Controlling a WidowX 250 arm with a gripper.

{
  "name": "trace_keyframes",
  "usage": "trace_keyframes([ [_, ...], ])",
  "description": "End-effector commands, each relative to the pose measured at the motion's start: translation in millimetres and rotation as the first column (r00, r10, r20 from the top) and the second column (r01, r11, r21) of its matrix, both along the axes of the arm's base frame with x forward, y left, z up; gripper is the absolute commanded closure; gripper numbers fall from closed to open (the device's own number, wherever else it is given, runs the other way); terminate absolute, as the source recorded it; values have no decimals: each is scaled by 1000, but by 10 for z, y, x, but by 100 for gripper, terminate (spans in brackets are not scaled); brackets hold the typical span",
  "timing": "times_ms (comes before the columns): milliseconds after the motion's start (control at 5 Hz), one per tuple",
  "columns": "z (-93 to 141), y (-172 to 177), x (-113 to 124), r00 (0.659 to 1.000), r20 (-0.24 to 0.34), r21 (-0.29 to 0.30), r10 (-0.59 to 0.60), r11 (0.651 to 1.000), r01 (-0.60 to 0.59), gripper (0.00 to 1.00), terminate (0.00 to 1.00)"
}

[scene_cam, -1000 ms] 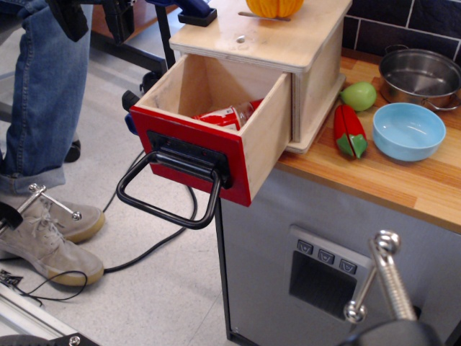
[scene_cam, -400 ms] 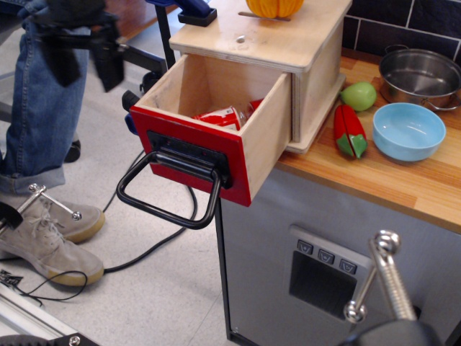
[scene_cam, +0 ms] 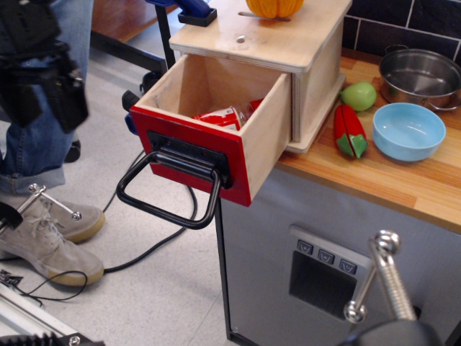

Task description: Close drawer of box

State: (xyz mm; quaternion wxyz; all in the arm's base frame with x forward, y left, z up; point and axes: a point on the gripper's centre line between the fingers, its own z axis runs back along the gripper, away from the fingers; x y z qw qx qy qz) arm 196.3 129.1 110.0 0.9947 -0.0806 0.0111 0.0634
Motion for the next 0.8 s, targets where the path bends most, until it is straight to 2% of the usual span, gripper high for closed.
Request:
trace_keyframes([
  [0,-26,-415,212,997,5,32,75,997,-75,0,0],
  [400,-225,-621,468,990,107,46,93,994,-99,0,0],
  [600,-277,-583,650,985,129,50,117,991,-125,0,0],
])
